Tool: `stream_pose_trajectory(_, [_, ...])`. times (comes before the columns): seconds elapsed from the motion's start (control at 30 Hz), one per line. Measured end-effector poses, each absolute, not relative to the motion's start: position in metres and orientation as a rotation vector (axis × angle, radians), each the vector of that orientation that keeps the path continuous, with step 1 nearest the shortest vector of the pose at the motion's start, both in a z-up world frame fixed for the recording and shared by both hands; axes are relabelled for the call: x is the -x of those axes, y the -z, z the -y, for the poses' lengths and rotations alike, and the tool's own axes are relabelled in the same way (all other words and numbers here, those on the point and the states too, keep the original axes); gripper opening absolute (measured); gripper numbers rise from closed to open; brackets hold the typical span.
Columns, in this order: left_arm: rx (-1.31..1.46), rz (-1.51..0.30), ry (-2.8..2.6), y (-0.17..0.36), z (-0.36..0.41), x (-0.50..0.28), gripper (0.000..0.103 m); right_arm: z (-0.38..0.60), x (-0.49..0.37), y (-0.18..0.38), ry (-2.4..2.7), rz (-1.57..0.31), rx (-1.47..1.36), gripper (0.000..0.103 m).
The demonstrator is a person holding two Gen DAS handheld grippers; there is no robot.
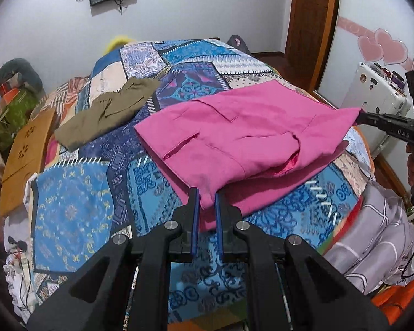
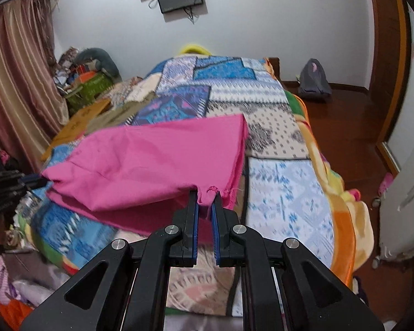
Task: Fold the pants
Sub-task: 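Lift the waistband and fold the pink pants over onto the legs, then open both grippers to release the folded pink pants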
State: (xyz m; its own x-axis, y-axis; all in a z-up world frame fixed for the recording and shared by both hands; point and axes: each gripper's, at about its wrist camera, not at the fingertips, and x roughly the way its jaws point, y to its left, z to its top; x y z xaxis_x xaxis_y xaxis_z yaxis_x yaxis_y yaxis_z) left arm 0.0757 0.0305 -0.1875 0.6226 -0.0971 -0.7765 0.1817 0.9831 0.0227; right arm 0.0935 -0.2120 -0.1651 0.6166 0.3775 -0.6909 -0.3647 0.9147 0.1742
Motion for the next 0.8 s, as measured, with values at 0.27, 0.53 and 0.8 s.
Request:
stream_pose_trajectory(0.27, [-0.119, -0.884, 0.138, 0.184, -0.037, -0.062, 0.011, 0.228, -0.092, 0.177, -0.359, -0.894, -0.002, 0.043])
stream_pose_trajectory(0.53, [-0.115, -0.818, 0.055, 0.160, -0.049, -0.061, 0.045, 0.244, -0.087, 0.152, -0.290, -0.830, -0.050, 0.055])
stream_pose_trajectory(0.8, [-0.048, -0.828, 0.081, 0.172, -0.041, -0.090, 0.054, 0.193, -0.101, 0.170, -0.403, -0.872, -0.012, 0.056])
